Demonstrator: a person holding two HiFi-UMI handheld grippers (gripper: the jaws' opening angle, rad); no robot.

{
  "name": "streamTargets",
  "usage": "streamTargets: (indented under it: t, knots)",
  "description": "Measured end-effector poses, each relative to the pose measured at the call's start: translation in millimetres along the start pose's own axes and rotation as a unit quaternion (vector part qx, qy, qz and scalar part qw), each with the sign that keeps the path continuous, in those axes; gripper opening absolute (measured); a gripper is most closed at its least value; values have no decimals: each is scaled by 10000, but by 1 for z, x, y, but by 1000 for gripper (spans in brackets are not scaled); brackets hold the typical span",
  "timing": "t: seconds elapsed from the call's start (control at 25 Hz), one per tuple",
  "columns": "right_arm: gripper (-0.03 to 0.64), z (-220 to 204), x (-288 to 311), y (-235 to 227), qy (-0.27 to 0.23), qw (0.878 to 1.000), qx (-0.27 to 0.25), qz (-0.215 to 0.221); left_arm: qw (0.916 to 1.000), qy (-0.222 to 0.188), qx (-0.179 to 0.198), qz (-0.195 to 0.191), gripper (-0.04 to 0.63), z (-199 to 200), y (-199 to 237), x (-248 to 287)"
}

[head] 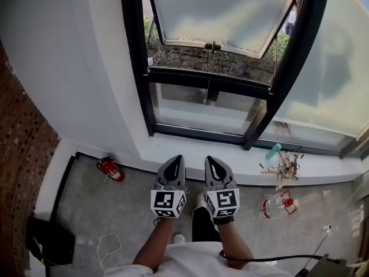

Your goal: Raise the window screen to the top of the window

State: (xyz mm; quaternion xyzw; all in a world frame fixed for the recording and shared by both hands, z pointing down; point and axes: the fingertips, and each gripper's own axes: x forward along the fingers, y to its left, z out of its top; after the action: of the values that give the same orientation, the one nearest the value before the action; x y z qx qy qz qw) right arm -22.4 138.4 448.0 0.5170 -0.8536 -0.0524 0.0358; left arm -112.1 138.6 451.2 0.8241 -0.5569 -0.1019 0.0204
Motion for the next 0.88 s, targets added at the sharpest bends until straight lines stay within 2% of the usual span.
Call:
streamTargets:
  t: [0.2, 0.52, 0.68, 0.88]
  knots:
    - [3, -9, 83, -60, -136, 9998, 56, 152, 9998, -27, 129, 115, -6, -8, 26, 97]
    - [3, 39, 202, -179, -542, 9983, -9, 224, 9981, -433, 402, 201, -6, 33, 40, 268]
    - [3, 25, 239, -223, -401, 9988, 110, 257, 9983, -346, 418, 218, -6, 20, 38, 323]
    - [3, 10, 267, -256, -316, 9989, 274, 226, 9983, -169, 527, 169, -6, 5, 37, 363]
